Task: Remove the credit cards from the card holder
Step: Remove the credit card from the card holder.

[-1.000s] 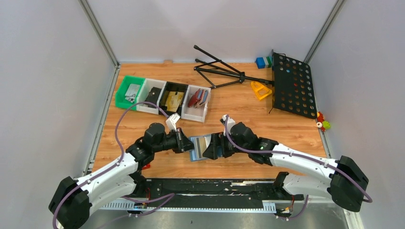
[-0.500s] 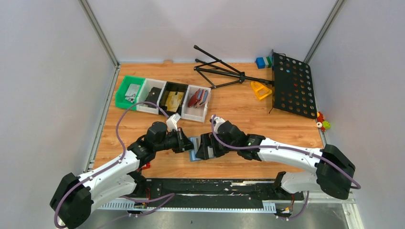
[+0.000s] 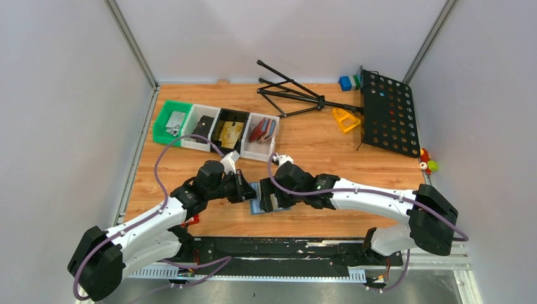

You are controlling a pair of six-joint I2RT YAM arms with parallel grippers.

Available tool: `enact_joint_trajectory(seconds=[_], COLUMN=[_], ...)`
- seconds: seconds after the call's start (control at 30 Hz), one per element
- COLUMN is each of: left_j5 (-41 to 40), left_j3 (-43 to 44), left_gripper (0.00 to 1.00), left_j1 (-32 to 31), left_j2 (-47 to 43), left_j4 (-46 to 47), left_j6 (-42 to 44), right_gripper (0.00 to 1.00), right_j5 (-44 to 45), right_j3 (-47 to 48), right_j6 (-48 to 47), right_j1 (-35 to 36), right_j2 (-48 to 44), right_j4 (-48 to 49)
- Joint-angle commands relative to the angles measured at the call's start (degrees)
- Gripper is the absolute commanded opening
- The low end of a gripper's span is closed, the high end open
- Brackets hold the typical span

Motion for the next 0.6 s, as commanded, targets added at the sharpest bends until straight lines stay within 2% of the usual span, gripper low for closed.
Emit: enact_joint_trajectory(seconds=[0.0,0.27,0.57], left_j5=[-0.38,-0.13,0.41], left_j3=[3.19,2.28,0.87], left_gripper=[0.0,0.0,0.0], left_j1=[-0.21,-0.22,-0.22], left_j2=[-0.1,-0.5,-0.68], left_j4=[-1.18,-0.27,2.11], left_j6=[1.47,1.1,-0.15], right_gripper=[0.91,0.8,0.79], right_j5=[7.37,9.84,13.83], right_j3=[3.28,2.3,0.47], right_j6=[-1.31,-1.41,-0.88], right_j1=[0.39,0.42,0.23], right_j2=[1.28,-0.13,-4.91], right_j4=[-6.64,-8.84,-11.93])
